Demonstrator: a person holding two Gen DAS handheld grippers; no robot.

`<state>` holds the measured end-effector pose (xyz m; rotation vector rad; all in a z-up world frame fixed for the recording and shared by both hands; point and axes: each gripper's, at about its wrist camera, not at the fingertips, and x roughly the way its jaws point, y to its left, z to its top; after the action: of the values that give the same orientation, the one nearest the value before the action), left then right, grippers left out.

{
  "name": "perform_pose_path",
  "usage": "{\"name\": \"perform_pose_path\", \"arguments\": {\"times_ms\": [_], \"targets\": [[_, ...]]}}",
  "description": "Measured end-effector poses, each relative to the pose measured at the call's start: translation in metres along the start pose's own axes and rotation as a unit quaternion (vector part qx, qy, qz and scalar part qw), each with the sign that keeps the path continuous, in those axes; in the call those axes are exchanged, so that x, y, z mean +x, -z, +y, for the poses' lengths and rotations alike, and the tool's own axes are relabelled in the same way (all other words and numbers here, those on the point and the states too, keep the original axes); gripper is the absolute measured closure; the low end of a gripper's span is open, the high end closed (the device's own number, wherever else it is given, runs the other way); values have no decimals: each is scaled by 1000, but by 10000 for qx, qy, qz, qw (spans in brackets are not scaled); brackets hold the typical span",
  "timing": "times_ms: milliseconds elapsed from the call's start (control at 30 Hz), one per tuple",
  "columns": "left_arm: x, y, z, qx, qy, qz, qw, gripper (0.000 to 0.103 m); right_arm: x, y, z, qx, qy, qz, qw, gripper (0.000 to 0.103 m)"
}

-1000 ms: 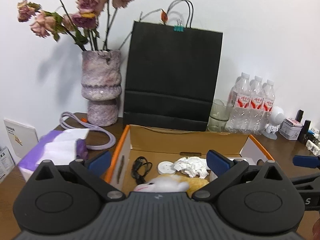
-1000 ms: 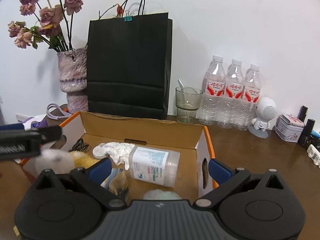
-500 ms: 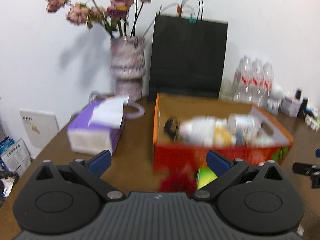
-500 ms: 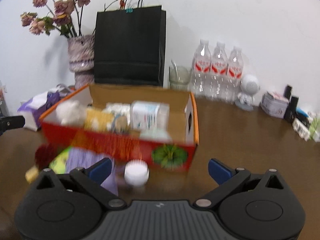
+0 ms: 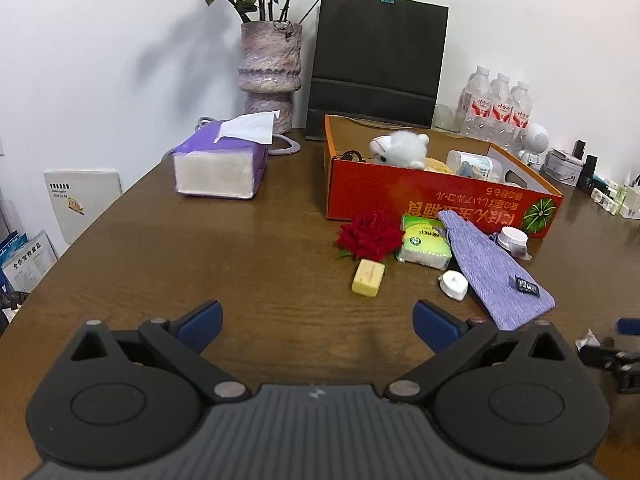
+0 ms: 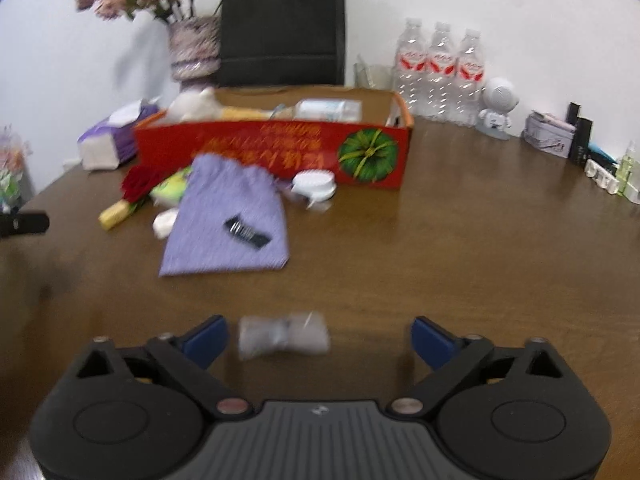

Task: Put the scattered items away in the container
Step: 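Grasp the clear wrapped packet with right gripper while left grasps yellow soap bar, then carry the soap bar into the box with left while right drops the clear packet there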

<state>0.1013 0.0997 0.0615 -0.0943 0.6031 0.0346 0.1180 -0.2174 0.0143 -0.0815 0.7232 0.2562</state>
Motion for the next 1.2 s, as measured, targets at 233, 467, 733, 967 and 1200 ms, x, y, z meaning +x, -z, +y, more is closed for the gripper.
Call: {"name": "perform_pose_path", "arguments": {"times_ms": [233,467,733,967,1200], "targets": [[-4,8,4,-73,27,53,10000,0,-7,3,11,-130,-225,-212,9994,75],[10,4,-4,-34,154,60,9999,0,-2,-4,4,19,-233,-307,9993,88],[48,-12,-21,141,181,128,9997,0,12,-24,-3,79,-223,-391,9990,89],[79,-21,-28,189,62,231,9995,20,28,-43,-10,156,-157,-429,9988,89],[87,-17,-37,685,151,252,9972,81,39,-50,-11,145,-198,-409,9989,89]]}}
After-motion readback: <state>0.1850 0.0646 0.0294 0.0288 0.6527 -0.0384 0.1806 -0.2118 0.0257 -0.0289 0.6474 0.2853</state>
